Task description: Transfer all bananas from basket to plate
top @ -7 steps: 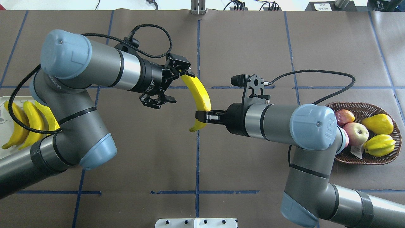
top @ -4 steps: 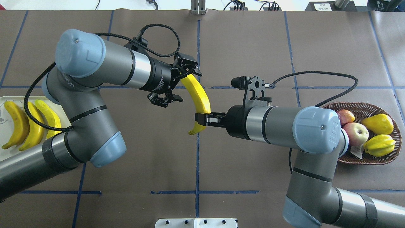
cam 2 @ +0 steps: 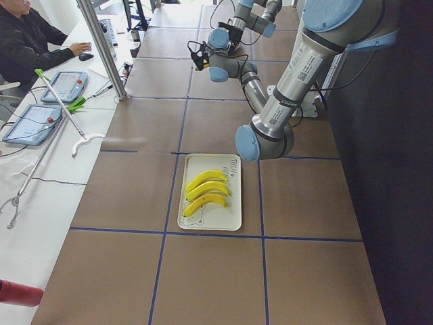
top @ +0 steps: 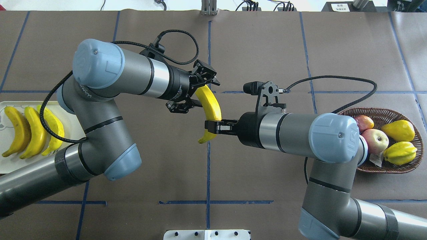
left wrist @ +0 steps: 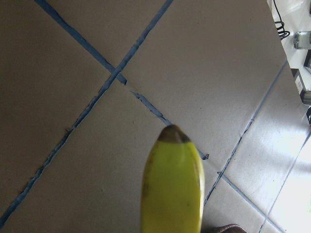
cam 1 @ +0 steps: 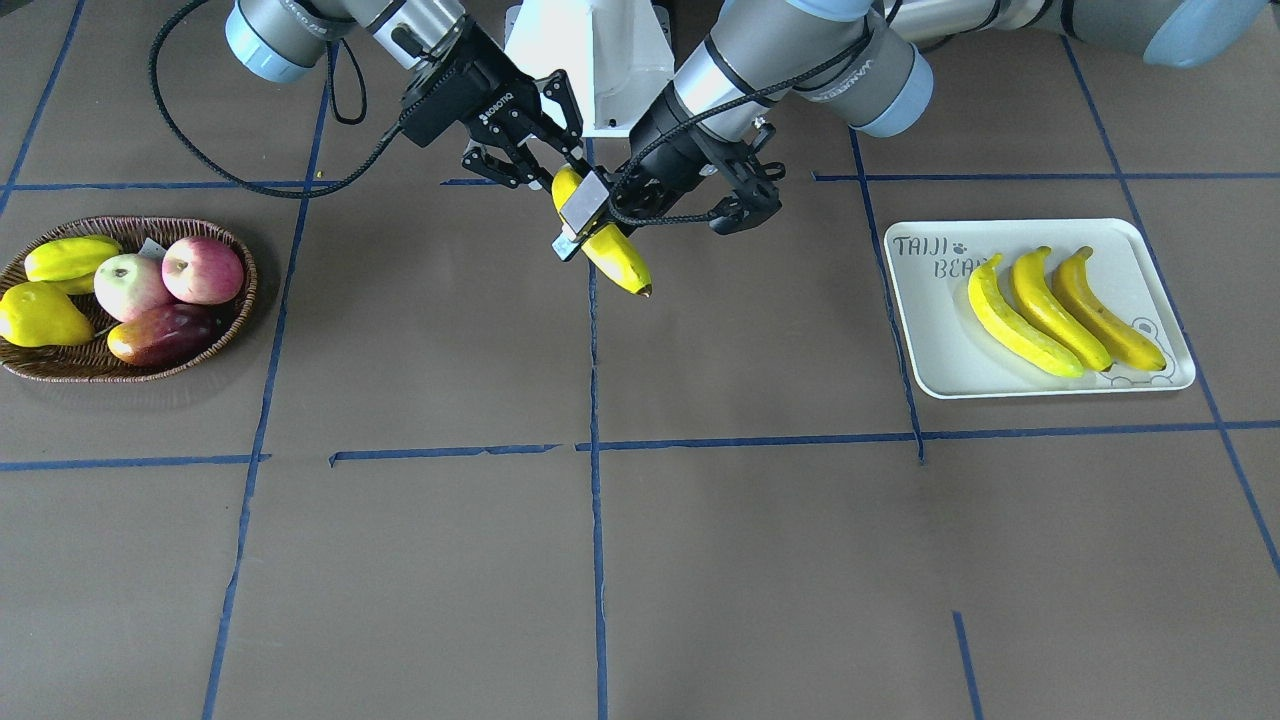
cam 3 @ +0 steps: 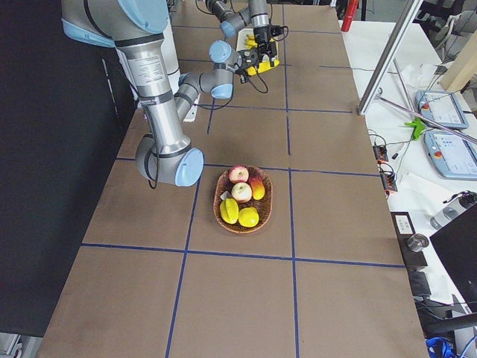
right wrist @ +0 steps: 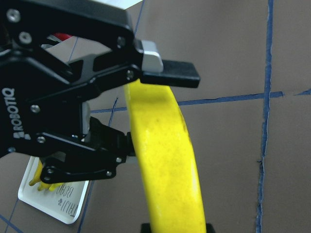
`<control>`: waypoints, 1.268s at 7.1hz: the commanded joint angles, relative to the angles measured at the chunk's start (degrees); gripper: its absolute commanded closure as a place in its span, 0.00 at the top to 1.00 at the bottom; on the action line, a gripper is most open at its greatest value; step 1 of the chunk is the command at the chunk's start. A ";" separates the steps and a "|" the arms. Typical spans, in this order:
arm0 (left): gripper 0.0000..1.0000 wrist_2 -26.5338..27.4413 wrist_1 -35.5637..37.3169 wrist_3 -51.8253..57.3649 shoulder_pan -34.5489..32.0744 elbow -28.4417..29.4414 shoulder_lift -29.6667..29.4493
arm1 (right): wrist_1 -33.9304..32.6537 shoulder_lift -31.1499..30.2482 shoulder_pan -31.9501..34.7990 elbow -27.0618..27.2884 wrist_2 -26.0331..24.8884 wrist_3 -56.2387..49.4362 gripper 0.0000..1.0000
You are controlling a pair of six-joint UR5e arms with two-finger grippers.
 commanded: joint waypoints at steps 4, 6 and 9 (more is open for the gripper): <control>0.00 0.04 -0.68 0.43 -1.30 0.02 0.20 | -5.68 0.20 0.07 3.82 0.54 0.09 1.00; 0.00 -0.57 -0.16 2.96 -2.80 0.11 1.51 | -10.35 0.29 0.94 7.16 2.80 0.00 1.00; 0.00 -9.10 17.37 27.85 -9.11 -1.38 9.05 | -23.16 0.20 12.94 12.00 17.97 -0.61 1.00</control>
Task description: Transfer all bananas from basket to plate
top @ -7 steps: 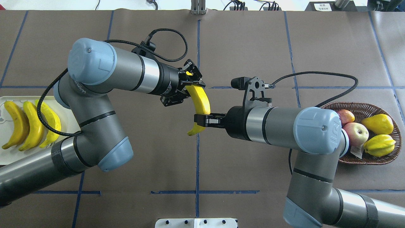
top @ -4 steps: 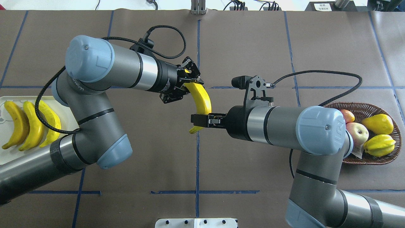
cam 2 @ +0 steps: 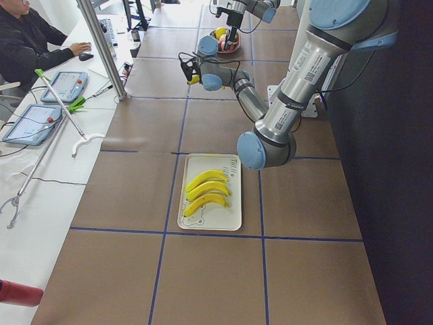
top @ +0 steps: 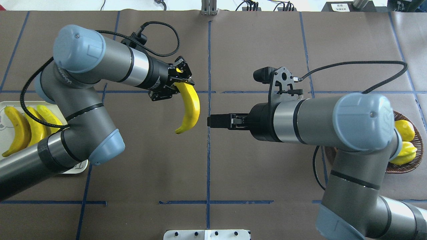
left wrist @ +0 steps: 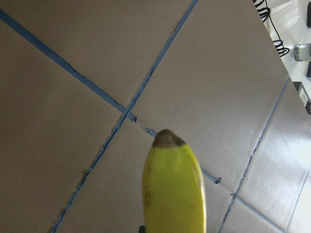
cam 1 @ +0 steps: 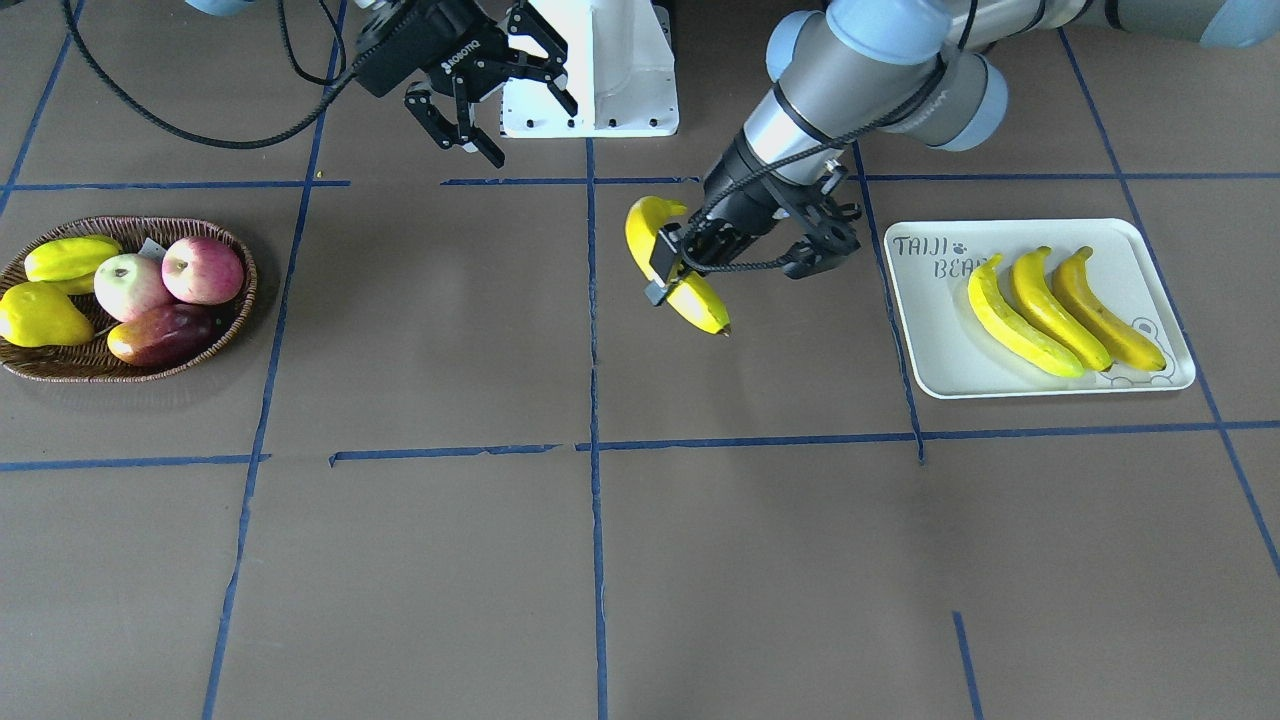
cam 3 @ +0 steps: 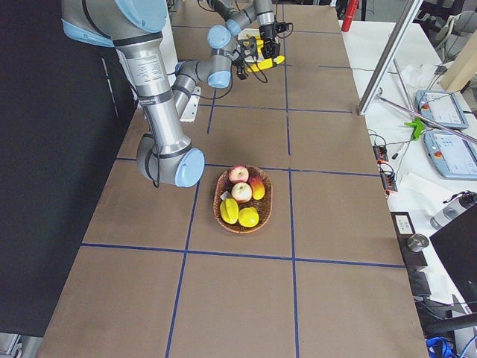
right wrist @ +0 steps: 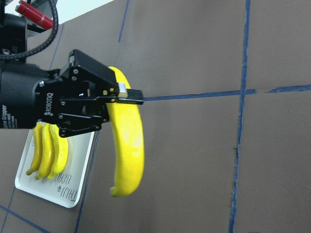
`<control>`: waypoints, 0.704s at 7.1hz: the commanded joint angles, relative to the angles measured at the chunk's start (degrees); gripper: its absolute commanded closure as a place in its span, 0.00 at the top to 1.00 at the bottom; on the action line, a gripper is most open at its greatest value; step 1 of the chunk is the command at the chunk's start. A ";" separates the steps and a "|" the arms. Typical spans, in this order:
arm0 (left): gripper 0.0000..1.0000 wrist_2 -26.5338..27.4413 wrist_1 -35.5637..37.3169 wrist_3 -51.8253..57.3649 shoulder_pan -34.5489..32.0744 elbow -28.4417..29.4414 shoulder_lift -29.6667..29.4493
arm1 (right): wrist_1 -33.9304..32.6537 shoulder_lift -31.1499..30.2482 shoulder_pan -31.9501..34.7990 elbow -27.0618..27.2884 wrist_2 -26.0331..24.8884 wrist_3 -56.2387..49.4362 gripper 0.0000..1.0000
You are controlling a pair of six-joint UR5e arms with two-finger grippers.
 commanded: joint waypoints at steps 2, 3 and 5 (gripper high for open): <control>0.00 -1.74 7.98 18.82 -6.12 -1.32 11.61 | -7.36 -0.41 10.44 1.65 11.18 -4.42 1.00; 0.00 -1.56 7.89 20.50 -6.57 -1.15 16.09 | -8.58 -0.41 11.33 1.47 11.72 -4.79 1.00; 0.00 -1.21 7.80 22.01 -6.58 0.16 21.56 | -9.38 -0.50 11.69 1.12 11.82 -5.32 1.00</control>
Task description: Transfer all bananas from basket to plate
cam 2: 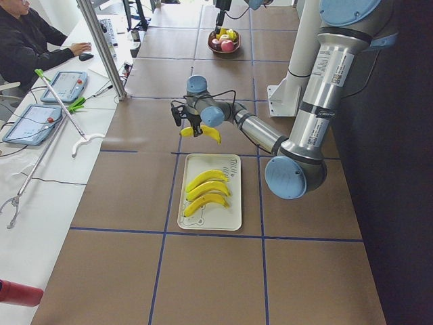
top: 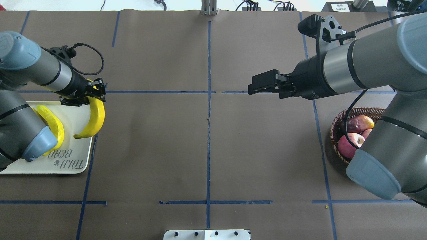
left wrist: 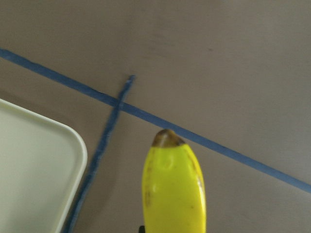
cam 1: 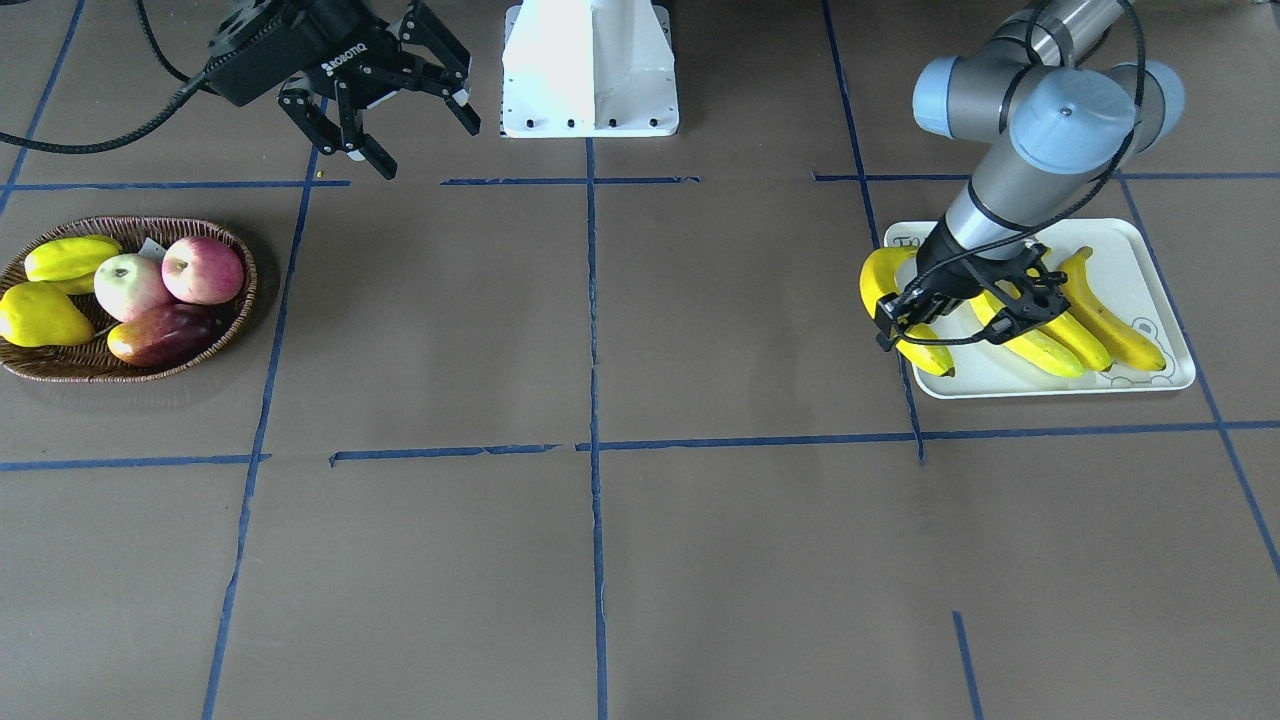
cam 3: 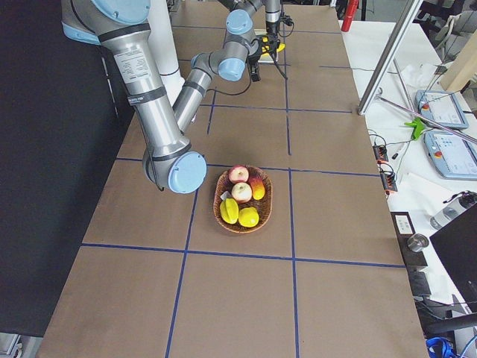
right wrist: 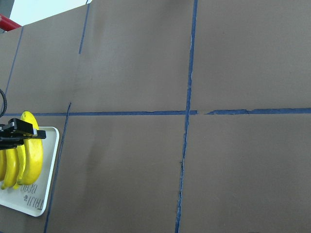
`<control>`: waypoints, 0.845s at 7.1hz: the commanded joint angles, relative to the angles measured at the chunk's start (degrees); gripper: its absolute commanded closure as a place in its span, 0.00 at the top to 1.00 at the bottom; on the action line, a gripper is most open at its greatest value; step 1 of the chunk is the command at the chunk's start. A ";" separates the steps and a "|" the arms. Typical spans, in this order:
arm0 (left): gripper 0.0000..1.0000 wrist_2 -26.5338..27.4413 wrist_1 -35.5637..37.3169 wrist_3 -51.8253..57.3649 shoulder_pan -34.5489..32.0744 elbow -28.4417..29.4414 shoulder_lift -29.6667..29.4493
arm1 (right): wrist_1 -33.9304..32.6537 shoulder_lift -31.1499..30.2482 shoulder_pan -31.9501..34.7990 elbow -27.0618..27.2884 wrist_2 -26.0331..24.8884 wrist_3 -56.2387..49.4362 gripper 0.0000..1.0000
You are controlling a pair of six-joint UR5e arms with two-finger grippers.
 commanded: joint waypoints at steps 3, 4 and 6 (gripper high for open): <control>0.64 3.59 -0.44 0.88 -0.01 1.32 5.87 | -0.43 0.01 0.50 -0.20 0.20 -0.29 1.00; 0.99 4.32 -0.44 2.80 -0.01 1.06 6.22 | -0.43 -0.08 0.76 -0.29 0.20 -0.38 1.00; 1.00 3.72 -0.36 4.22 -0.27 -2.69 7.27 | -3.13 -2.00 4.25 -0.38 2.55 -4.91 1.00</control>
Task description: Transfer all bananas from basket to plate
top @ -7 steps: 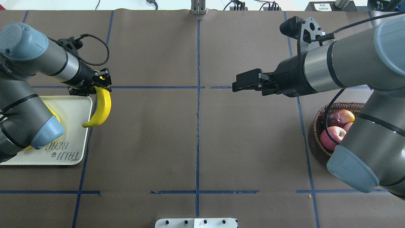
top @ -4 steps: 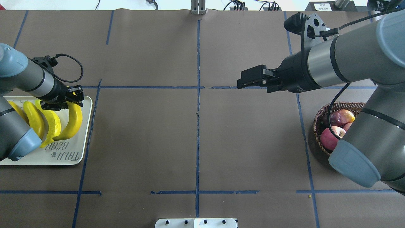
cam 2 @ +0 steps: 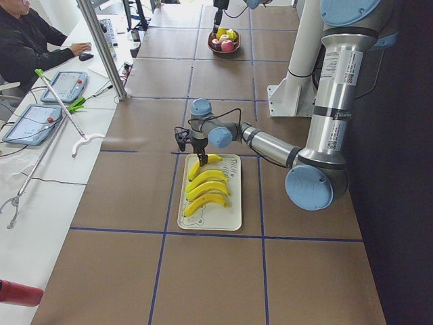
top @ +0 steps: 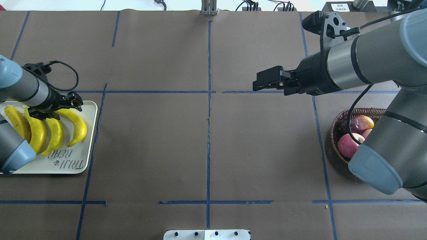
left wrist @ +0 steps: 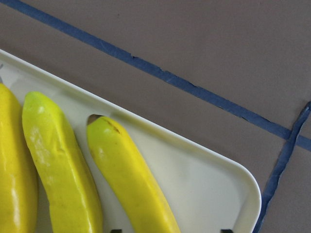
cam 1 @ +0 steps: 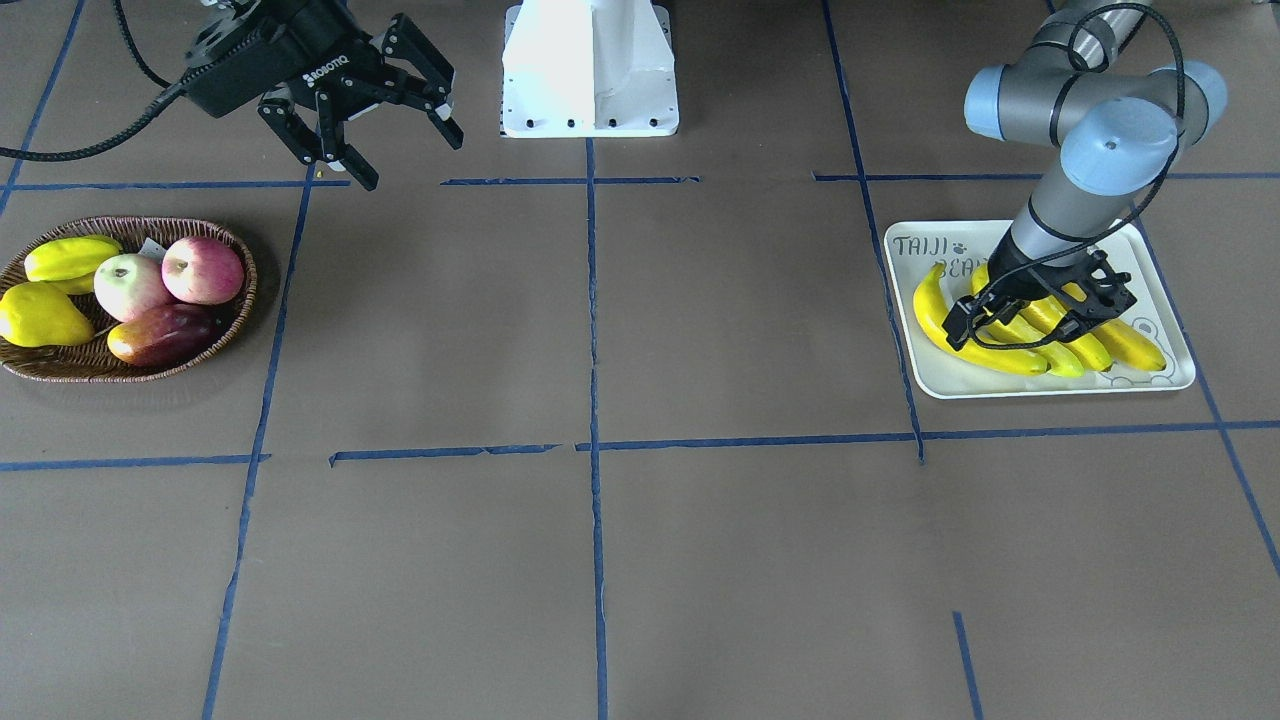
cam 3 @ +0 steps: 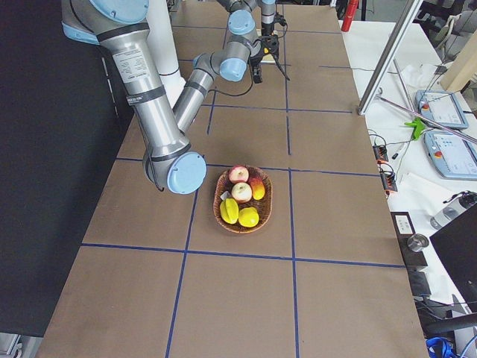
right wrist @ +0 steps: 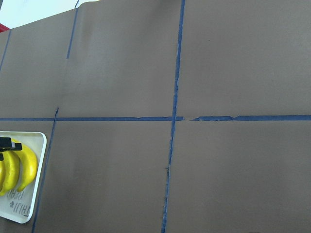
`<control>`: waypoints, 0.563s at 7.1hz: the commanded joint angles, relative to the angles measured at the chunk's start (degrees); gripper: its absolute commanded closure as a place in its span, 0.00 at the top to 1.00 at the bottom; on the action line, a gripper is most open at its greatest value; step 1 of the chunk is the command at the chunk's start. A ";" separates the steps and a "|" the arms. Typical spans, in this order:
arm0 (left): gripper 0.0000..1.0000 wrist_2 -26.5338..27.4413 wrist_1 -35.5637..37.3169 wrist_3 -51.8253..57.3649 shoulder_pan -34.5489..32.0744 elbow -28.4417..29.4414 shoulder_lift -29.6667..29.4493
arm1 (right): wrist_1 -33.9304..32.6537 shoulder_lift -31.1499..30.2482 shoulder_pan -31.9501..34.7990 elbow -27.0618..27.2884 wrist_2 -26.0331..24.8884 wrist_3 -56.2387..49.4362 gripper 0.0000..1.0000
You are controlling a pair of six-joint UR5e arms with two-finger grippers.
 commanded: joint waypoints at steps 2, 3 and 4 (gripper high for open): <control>1.00 -0.43 0.85 2.09 -5.13 -5.46 0.45 | -13.15 -3.17 8.99 -0.04 4.93 -19.05 1.00; 1.00 -2.52 1.72 13.16 -8.90 -5.38 0.54 | -18.09 -5.62 13.73 -0.39 6.85 -30.01 1.00; 1.00 -3.85 5.82 27.80 -13.90 -5.38 1.67 | -19.27 -8.77 18.74 -2.22 8.96 -38.83 1.00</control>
